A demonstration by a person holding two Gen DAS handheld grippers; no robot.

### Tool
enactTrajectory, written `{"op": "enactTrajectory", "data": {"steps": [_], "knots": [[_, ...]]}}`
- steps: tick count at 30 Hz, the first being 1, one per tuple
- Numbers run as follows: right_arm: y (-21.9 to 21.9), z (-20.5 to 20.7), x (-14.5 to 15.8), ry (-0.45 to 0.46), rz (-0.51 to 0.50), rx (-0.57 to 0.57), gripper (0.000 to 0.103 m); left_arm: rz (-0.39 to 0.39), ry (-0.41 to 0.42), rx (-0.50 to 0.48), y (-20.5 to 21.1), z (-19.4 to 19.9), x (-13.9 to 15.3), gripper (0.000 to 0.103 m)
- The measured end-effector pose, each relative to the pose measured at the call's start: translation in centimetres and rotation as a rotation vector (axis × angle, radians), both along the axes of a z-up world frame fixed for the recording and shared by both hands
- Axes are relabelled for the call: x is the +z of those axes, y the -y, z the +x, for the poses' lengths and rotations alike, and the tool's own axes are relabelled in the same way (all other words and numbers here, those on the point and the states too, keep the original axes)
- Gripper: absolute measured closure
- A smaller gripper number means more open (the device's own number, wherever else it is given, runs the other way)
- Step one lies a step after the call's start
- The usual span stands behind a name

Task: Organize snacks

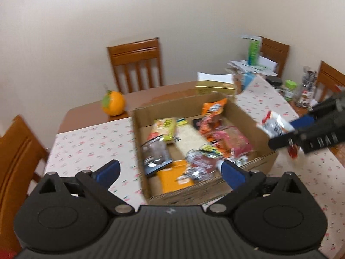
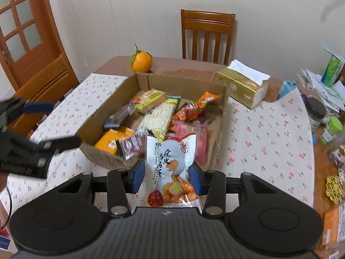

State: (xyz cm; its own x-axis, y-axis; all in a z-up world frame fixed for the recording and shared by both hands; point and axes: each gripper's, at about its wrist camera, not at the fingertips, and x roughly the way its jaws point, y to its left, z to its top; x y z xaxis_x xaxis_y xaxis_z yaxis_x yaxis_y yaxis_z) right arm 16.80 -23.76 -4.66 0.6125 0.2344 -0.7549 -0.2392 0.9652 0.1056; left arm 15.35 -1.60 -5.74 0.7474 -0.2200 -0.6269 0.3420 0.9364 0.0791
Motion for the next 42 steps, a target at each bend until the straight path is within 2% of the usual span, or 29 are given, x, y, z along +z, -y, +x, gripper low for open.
{"op": "enactTrajectory", "data": {"steps": [3,11,13,14,15,16,25,30,32,36,42], "knots": [[-0.8,1.9,0.1,0.003,0.001,0.008,0.053,-0.021,-0.011,0.039,-1.4,-0.5,-0.2,0.003],[-3.4,6.3,-0.8,-0.006,-0.015,0.001,0.051,-0.006,-0.011,0.123,-4.0,-1.4,-0.7,0.003],[-3.7,6.5,-1.1,0.005,-0.025,-0.023,0.031,-0.002,-0.01,0.137,-4.3,-1.5,-0.8,0.003],[-3.7,6.5,-1.2,0.008,-0.028,-0.035,0.013,0.005,-0.01,0.144,-4.5,-1.5,-0.9,0.003],[-3.7,6.2,-1.1,0.019,-0.024,-0.051,0.002,0.011,-0.013,0.148,-4.5,-1.5,-0.9,0.003],[-3.6,6.0,-1.0,0.031,-0.015,-0.063,0.0,0.011,-0.014,0.152,-4.6,-1.5,-1.0,0.003],[-2.5,3.0,0.7,-0.009,-0.011,-0.197,0.0,-0.007,-0.047,0.163,-4.0,-1.5,-0.1,0.003],[-2.7,0.7,0.3,-0.127,-0.035,-0.292,0.0,0.002,-0.078,0.163,-2.5,-1.8,1.2,0.003],[-2.8,-0.4,0.7,-0.147,-0.032,-0.317,0.0,0.013,-0.076,0.165,-1.8,-2.0,2.1,0.003],[-3.8,-2.5,2.4,-0.14,-0.086,-0.334,0.0,0.021,-0.096,0.191,-0.8,-1.8,4.2,0.003],[-4.4,-4.1,6.1,-0.047,-0.123,-0.34,0.0,0.0,-0.096,0.205,-0.1,-1.7,6.8,0.003]]}}
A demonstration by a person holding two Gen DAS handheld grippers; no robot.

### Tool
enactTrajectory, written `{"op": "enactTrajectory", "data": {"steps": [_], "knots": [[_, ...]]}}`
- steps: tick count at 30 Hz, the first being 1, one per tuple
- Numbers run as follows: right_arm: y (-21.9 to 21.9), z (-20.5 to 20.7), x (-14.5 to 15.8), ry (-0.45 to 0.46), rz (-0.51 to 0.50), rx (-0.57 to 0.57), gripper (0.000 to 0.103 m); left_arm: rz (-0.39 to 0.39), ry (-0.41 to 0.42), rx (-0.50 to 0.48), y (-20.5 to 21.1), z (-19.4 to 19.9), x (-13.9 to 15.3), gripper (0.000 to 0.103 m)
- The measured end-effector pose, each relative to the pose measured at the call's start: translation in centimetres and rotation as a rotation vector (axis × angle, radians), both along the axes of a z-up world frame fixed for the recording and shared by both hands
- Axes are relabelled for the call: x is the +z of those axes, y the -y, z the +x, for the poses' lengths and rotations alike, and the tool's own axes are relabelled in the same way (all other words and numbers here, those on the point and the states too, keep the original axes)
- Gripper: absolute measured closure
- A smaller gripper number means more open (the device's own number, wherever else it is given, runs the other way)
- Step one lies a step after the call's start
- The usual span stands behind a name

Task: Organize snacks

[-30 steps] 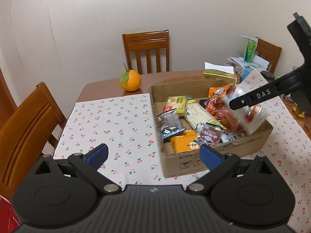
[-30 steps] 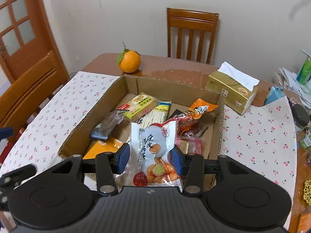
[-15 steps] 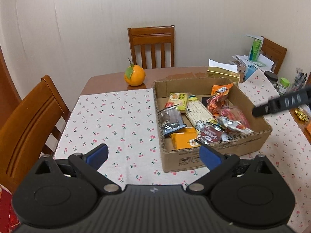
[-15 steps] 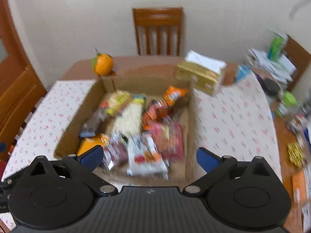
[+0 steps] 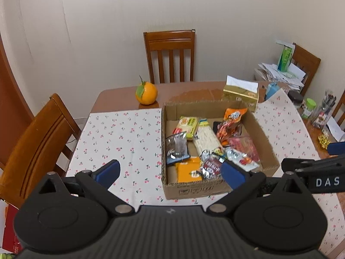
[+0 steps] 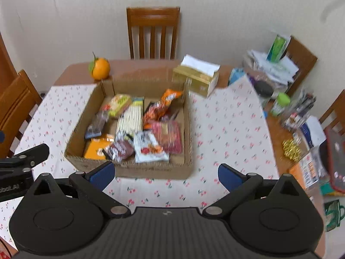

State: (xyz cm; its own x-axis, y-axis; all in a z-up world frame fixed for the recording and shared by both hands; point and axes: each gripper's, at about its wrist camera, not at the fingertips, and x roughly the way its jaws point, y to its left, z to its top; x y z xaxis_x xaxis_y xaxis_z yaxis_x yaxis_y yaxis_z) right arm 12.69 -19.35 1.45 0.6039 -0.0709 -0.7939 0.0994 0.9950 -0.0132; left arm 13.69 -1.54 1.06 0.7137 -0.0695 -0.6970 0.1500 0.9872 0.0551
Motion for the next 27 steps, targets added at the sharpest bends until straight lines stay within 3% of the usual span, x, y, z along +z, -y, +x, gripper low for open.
{"op": "enactTrajectory", "data": {"steps": [7,27], "knots": [[0.2,-0.3,1.8,0.052,0.005,-0.005,0.0,0.002,0.012,0.015,0.4,-0.2,1.1,0.003],[-0.1,-0.1,2.1,0.062,0.008,-0.001,0.0,0.016,0.004,0.036,0.4,0.0,1.1,0.003]]}}
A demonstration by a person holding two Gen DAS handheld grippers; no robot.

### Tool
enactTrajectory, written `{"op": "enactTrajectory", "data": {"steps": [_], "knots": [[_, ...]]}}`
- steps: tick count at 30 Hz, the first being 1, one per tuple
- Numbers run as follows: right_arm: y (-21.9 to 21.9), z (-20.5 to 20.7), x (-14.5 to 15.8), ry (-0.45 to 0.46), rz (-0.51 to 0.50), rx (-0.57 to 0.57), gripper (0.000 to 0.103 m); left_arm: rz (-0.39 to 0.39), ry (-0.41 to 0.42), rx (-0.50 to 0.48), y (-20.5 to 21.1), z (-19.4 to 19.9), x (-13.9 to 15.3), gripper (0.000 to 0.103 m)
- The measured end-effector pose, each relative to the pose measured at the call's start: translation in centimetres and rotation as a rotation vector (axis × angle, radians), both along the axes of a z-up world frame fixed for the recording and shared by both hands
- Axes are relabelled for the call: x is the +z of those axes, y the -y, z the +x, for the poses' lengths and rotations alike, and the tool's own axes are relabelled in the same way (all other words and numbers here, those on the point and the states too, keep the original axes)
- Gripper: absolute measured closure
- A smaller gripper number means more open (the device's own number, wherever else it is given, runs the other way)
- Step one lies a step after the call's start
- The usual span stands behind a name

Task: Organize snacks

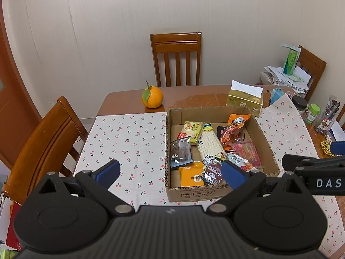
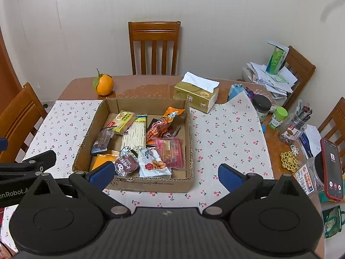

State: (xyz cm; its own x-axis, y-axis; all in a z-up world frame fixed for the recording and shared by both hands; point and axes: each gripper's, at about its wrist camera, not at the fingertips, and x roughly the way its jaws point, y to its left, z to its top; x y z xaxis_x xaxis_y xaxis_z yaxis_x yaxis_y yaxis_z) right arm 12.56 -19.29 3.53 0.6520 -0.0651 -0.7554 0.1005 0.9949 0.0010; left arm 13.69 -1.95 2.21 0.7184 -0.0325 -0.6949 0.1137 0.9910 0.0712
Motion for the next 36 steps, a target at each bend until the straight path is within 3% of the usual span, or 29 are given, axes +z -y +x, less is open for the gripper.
{"op": "enactTrajectory", "data": {"steps": [36], "knots": [[0.03,0.21,0.17,0.01,-0.009,0.005,0.0,0.007,-0.001,0.004,0.06,0.14,0.12,0.003]]}}
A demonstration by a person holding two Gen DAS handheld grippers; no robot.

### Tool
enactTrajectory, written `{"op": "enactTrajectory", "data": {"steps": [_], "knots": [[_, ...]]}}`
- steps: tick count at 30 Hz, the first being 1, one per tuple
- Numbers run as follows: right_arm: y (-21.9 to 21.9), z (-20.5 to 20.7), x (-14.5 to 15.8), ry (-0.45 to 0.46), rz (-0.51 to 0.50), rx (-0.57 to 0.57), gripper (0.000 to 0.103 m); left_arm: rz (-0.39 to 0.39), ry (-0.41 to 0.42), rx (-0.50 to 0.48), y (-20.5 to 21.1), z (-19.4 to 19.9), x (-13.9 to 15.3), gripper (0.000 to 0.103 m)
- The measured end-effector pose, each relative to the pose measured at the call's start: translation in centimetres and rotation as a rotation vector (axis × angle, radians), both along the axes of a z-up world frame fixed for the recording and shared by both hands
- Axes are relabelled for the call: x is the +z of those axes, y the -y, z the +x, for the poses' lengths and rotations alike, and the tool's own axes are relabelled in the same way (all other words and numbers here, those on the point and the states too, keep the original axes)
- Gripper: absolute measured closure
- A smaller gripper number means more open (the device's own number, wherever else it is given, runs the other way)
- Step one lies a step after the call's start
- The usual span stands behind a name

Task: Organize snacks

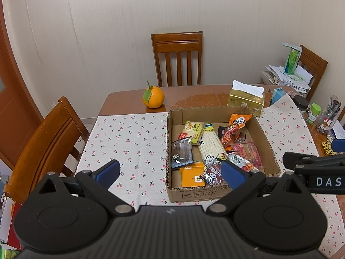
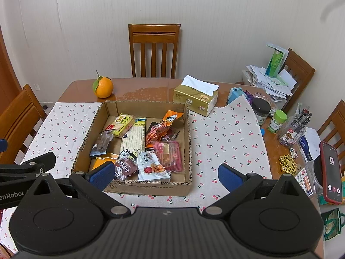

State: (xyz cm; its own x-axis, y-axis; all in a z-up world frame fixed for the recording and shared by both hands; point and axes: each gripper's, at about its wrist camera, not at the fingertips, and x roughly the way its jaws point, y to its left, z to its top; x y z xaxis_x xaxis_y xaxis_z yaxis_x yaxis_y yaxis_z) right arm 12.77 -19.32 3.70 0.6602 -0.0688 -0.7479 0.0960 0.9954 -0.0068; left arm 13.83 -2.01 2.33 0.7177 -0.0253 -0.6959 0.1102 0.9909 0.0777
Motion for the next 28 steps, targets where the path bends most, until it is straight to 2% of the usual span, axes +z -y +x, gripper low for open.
{"op": "enactTrajectory", "data": {"steps": [28], "knots": [[0.21,-0.04,0.19,0.004,-0.004,0.001,0.0,0.003,0.0,0.001,0.03,-0.1,-0.01,0.003]]}}
